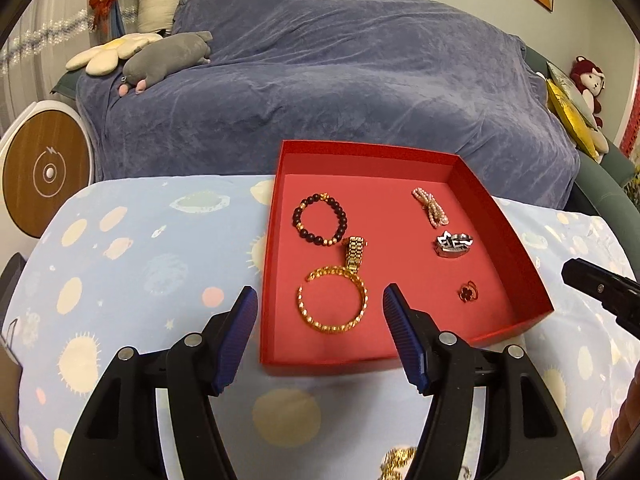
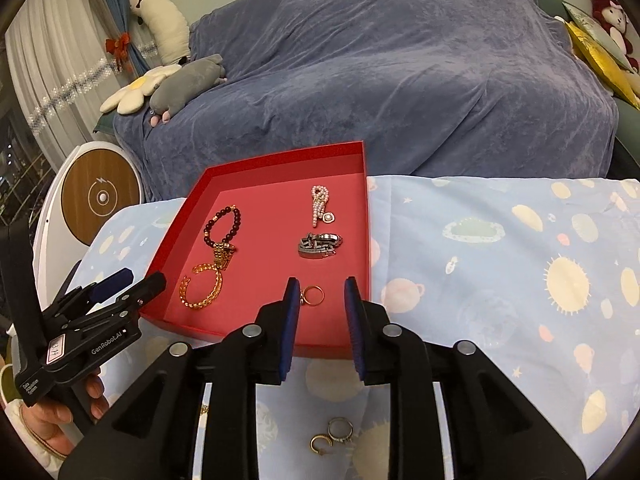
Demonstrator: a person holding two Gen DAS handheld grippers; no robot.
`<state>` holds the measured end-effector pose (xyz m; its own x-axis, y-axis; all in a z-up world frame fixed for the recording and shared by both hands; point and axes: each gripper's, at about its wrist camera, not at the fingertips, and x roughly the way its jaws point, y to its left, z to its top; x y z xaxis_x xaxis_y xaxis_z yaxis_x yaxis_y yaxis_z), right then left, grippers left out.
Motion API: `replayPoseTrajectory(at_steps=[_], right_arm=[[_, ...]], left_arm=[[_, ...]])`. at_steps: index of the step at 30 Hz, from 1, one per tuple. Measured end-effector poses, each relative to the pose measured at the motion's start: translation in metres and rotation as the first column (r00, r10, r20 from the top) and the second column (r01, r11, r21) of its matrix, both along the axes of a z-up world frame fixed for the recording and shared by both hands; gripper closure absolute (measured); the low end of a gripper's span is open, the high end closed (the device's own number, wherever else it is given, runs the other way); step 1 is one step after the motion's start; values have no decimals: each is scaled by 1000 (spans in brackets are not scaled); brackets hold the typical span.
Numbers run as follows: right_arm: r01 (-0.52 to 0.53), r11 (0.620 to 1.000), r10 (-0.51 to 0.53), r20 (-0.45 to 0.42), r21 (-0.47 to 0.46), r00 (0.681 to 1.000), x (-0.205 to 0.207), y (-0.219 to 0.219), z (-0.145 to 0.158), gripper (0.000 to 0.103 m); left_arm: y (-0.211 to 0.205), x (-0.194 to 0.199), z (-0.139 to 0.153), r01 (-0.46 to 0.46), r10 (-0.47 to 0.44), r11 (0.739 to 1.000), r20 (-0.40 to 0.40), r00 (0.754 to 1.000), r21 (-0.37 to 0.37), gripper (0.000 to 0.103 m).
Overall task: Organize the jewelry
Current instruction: 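Lift both open grippers out of the red box, then close the left gripper on the gold chain necklace while the right gripper grasps the silver ring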
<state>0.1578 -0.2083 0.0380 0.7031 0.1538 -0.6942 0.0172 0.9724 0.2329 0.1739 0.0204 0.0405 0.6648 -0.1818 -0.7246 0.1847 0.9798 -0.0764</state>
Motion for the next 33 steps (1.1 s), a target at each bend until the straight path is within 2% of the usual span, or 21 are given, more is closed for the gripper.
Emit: replayPoseTrajectory(at_steps=[3, 6, 10, 14, 24, 33], right_arm=[[9, 1000, -9, 0, -3, 1000, -25, -1, -2, 80], [13, 1000, -13, -31, 1, 999, -45, 0, -11, 80], [23, 999, -21, -57, 42, 998, -63, -1, -18, 80], [21, 999, -18, -68, 35, 998, -76, 3, -24, 80], [13, 1000, -12, -101, 12, 995, -86, -10, -35, 80], [-24, 999, 20, -150, -26, 988, -89, -3, -54, 80]], left_arm=[[10, -19, 0, -16, 15, 1000, -16, 1000, -23, 40], [16, -37, -2, -25, 25, 1000, -16, 1000, -8, 40], [23, -60, -1, -36, 36, 999, -15, 999, -21, 40], [26, -75, -5, -36, 35, 999, -27, 999, -40, 40], [-7, -95, -28, 103, -103, 995, -62, 993, -10, 40], [-21, -92, -51, 140, -138, 990, -130, 982, 4, 42]])
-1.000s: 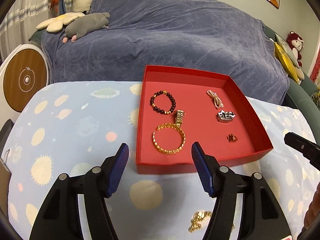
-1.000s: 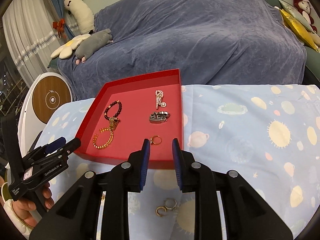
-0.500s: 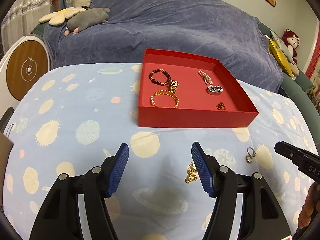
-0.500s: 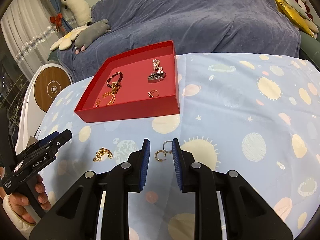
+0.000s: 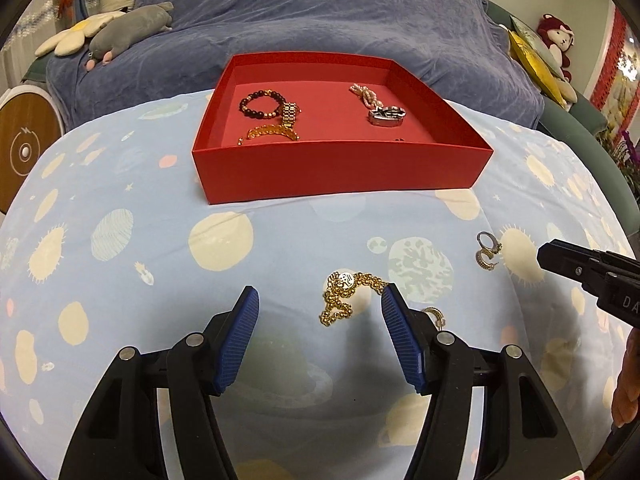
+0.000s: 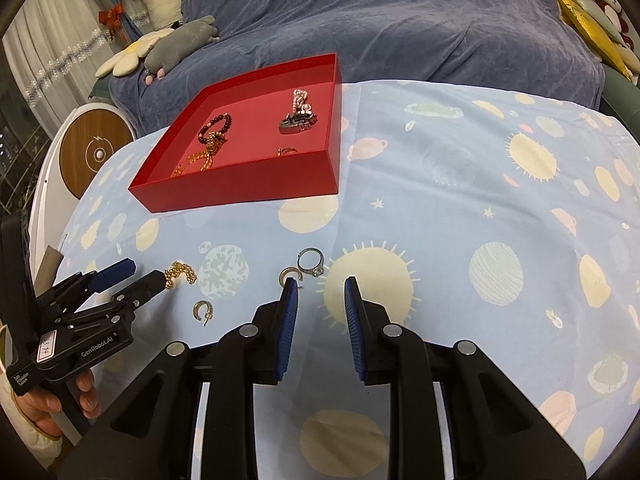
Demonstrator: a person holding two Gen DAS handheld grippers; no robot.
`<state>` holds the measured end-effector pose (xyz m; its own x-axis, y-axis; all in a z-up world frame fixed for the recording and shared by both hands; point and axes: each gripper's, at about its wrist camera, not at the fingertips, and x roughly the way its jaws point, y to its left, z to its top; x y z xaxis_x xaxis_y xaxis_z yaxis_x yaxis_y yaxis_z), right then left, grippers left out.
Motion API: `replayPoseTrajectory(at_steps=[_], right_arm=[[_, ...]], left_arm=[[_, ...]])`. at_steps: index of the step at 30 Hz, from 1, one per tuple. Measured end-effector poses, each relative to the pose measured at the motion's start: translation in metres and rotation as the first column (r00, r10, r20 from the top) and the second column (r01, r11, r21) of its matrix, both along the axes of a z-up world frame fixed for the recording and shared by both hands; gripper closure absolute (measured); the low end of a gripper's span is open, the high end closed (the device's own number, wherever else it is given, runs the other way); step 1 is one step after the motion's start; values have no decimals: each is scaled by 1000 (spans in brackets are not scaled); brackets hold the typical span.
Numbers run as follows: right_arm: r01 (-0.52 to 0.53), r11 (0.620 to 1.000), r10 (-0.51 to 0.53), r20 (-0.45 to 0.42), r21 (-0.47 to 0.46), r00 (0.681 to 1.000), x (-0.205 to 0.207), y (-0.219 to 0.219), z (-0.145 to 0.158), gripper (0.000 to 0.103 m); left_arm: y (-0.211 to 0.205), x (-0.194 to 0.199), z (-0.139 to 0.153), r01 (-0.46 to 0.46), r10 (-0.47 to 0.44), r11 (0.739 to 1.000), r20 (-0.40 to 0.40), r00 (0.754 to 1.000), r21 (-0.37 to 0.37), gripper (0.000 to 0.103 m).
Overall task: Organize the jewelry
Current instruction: 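Close the left gripper on the gold chain necklace while the right gripper grasps the silver ring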
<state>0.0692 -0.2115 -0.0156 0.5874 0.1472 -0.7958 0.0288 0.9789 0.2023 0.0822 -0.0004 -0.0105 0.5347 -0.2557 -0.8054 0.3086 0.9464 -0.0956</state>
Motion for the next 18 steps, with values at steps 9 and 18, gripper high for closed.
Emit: replayPoseTrajectory(at_steps=[9, 18], right_arm=[[-24, 1000, 24, -31, -4, 999, 2, 6, -10, 79], [-21, 1000, 21, -48, -3, 999, 5, 3, -16, 79]], left_arm=[[-10, 1, -11, 12, -12, 1000, -1, 1000, 23, 53], [-16, 2, -11, 31, -32, 999, 26, 999, 39, 102]])
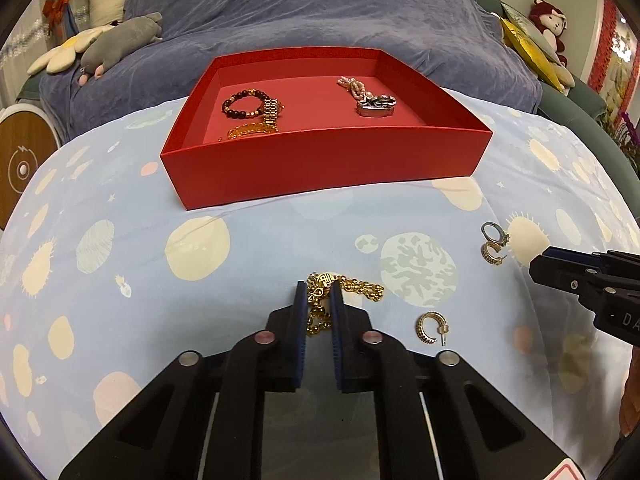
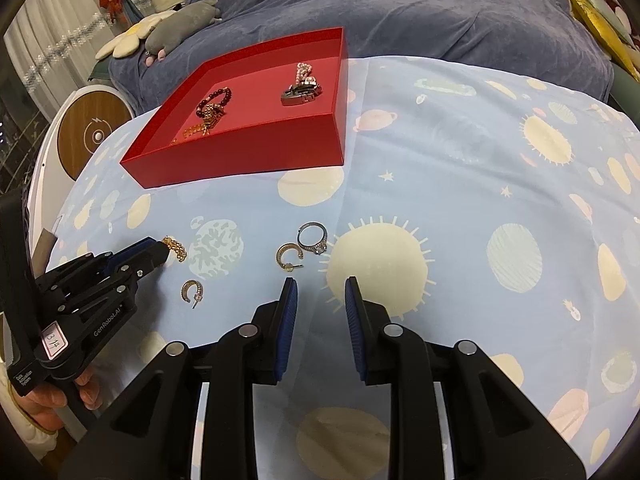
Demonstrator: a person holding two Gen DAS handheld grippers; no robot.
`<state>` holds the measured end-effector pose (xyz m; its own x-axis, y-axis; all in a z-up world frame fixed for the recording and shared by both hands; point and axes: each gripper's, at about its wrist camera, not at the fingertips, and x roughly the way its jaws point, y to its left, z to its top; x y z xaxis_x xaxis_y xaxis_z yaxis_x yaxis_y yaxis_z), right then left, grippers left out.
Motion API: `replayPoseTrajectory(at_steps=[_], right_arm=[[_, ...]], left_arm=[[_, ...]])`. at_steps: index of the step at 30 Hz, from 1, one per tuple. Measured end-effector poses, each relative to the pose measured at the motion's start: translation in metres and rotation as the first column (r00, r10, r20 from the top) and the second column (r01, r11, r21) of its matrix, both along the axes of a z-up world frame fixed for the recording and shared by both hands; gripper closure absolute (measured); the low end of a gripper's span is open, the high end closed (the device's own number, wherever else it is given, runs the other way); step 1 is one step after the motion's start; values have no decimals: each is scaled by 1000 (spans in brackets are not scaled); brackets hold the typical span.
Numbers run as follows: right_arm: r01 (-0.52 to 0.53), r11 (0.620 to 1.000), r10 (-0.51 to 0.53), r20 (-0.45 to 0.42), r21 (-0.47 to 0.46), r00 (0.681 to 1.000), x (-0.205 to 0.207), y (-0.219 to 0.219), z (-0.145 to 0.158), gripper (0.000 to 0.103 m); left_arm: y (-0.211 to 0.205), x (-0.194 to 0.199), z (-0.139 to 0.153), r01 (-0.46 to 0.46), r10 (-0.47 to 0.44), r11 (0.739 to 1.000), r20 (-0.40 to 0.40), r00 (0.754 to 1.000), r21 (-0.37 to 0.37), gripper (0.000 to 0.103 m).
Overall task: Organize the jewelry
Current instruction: 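Close the left gripper on the gold chain necklace while the right gripper grasps the silver ring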
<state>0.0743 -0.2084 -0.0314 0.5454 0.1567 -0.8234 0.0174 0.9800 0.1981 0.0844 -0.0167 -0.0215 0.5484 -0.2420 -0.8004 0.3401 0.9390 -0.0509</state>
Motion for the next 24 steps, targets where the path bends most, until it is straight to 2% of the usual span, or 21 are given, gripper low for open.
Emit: replayPoseTrajectory(at_steps=[4, 20, 22, 24], right_arm=[[4, 1000, -4, 3, 2, 1000, 4, 0, 0, 79], [-6, 999, 7, 19, -44, 1000, 33, 14, -10, 78], [-18, 999, 19, 22, -48, 1000, 34, 18, -11, 80], [-29, 999, 30, 26, -45, 999, 34, 21, -10, 87]], left_arm=[[4, 1, 4, 1, -2, 999, -27, 1000, -40, 102], [31, 1, 37, -15, 17, 991, 14, 1000, -130, 102], [34, 1, 41, -19, 22, 990, 20, 1000, -142, 102], [38, 1, 45, -23, 27, 988, 26, 999, -152, 102]])
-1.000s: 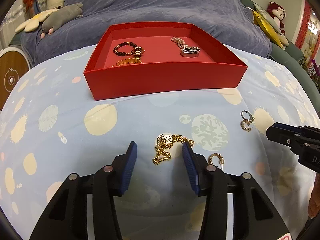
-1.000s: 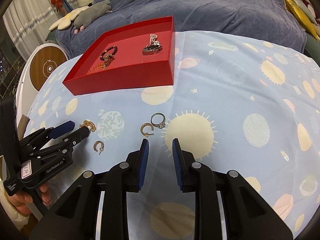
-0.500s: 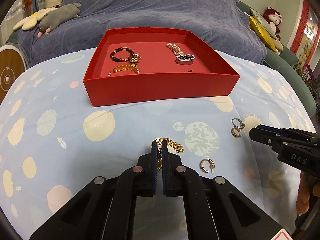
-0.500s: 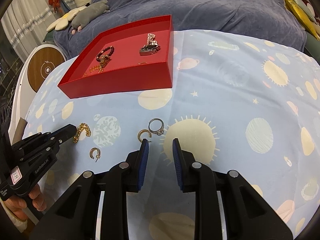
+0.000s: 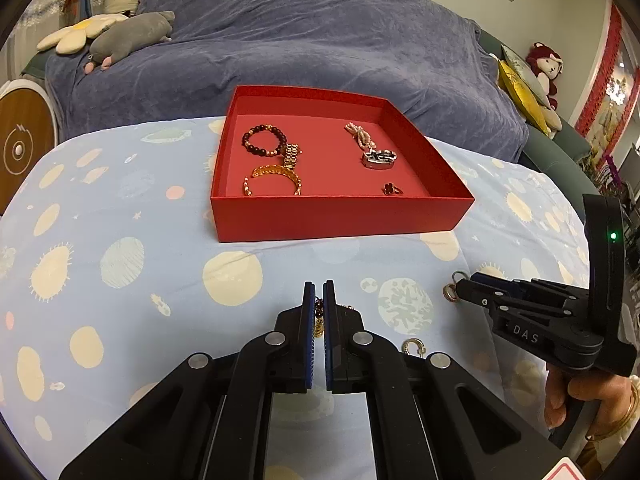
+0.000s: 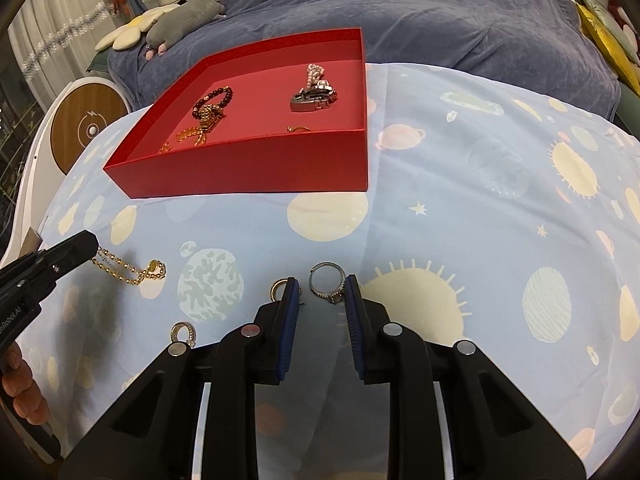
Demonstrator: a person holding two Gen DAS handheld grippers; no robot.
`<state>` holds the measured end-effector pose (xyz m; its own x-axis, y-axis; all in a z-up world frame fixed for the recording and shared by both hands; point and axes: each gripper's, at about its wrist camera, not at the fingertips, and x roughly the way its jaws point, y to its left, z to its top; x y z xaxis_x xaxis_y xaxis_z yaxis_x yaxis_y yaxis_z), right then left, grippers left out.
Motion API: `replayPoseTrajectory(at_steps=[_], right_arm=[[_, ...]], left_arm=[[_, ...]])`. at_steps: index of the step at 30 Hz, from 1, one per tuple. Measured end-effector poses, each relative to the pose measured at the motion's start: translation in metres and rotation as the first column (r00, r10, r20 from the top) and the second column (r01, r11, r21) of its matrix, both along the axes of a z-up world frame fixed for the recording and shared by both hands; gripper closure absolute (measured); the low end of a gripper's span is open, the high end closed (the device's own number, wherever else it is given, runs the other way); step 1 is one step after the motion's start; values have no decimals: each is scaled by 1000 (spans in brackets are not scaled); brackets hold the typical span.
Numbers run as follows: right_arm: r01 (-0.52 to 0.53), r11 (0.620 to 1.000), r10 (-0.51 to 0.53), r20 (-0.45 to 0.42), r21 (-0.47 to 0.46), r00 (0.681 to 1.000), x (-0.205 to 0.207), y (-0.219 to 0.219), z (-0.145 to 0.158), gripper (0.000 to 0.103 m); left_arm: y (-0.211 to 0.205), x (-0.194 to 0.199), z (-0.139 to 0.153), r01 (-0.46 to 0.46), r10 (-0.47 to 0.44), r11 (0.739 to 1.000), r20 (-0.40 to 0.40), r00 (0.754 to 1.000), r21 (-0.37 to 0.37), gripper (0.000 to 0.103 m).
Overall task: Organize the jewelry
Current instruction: 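Close the left gripper on the gold chain necklace while the right gripper grasps the silver ring, then carry the necklace and silver ring into the red box and open both grippers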
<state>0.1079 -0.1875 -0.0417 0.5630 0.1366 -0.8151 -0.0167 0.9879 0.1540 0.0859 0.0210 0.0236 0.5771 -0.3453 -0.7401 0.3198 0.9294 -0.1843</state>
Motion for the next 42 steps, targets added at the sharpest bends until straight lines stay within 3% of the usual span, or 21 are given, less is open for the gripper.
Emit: replayPoseTrajectory(at_steps=[2, 6, 7, 13, 16, 17, 18, 29, 31, 34, 42], right_arm=[[-8, 1000, 8, 1, 7, 1000, 0, 2, 0, 95], [-21, 1000, 21, 7, -1, 1000, -1, 5, 1, 96], [-23, 1000, 23, 7, 1, 1000, -1, 5, 1, 102], [-19, 1000, 19, 20, 10, 1000, -6, -1, 8, 103], [6, 1000, -6, 6, 23, 1000, -4, -6, 7, 95], [15, 999, -16, 5, 34, 1000, -3, -7, 7, 83], [21, 999, -21, 5, 42, 1000, -2, -7, 6, 78], [32, 998, -32, -5, 47, 999, 12, 8, 0, 77], [41, 998, -41, 0, 51, 999, 15, 6, -1, 80], [40, 998, -40, 10, 44, 999, 17, 6, 1, 95], [40, 998, -42, 42, 53, 998, 10, 2, 14, 100]], left_arm=[[2, 1, 3, -4, 4, 1000, 2, 1000, -8, 102], [4, 4, 4, -11, 11, 1000, -1, 1000, -14, 102], [4, 4, 4, -12, 12, 1000, -2, 1000, -13, 102], [5, 4, 5, -11, 11, 1000, 0, 1000, -11, 102], [5, 4, 5, -12, 12, 1000, -2, 1000, -15, 102], [4, 4, 5, -11, 11, 1000, -2, 1000, -14, 102], [5, 4, 5, -11, 11, 1000, -1, 1000, -14, 102], [1, 4, 5, -6, 6, 1000, -11, 1000, -20, 102], [0, 3, 5, -5, 4, 1000, -11, 1000, -21, 102], [0, 3, 5, -8, 8, 1000, -8, 1000, -22, 102], [9, 5, 12, -28, 28, 999, -1, 1000, -45, 102]])
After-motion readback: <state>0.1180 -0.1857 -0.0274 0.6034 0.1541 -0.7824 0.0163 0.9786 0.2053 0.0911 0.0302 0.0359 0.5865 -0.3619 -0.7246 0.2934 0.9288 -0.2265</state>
